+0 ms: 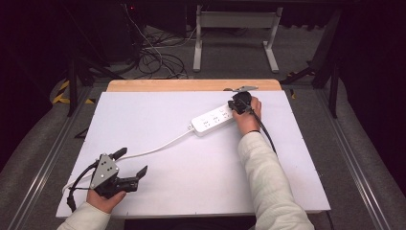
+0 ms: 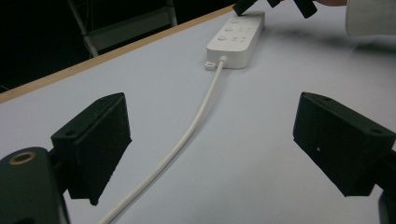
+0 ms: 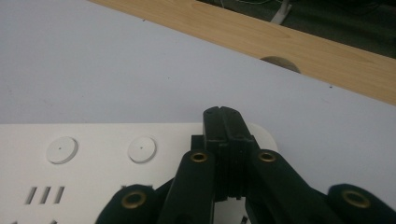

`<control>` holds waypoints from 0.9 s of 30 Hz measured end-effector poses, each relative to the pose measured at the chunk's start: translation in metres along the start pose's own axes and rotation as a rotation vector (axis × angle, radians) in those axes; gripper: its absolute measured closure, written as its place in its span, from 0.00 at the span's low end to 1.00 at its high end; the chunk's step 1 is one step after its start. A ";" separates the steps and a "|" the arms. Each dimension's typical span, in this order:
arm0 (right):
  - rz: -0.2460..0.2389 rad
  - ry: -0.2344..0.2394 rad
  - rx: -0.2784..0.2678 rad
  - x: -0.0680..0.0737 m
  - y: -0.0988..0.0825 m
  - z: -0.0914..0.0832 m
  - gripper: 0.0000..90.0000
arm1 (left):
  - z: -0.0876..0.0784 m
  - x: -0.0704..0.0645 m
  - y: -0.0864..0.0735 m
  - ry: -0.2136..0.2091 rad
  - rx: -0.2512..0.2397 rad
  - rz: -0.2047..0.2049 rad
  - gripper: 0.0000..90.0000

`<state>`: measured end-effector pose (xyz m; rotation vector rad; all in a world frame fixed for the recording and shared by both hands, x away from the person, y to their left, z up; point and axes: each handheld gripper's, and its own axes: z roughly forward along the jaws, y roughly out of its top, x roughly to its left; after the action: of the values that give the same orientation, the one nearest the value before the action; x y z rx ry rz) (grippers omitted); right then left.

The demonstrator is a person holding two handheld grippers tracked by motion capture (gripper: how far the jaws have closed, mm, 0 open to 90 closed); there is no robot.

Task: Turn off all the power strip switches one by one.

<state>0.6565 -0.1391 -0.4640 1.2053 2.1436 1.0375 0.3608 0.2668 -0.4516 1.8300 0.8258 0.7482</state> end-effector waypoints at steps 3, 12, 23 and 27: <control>0.002 -0.001 0.000 0.000 0.000 0.000 1.00 | 0.000 0.000 0.000 0.000 0.000 0.000 0.13; 0.030 0.008 -0.005 -0.002 -0.001 0.000 1.00 | 0.000 0.000 0.000 0.002 0.000 0.002 0.13; 0.061 0.009 0.004 -0.002 0.000 0.000 1.00 | 0.000 0.000 0.000 -0.001 0.000 0.000 0.13; 0.072 0.009 0.006 -0.002 0.000 0.001 1.00 | 0.000 0.001 0.000 0.002 0.000 0.007 0.13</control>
<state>0.6579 -0.1409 -0.4644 1.2912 2.1257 1.0698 0.3610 0.2673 -0.4516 1.8337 0.8205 0.7545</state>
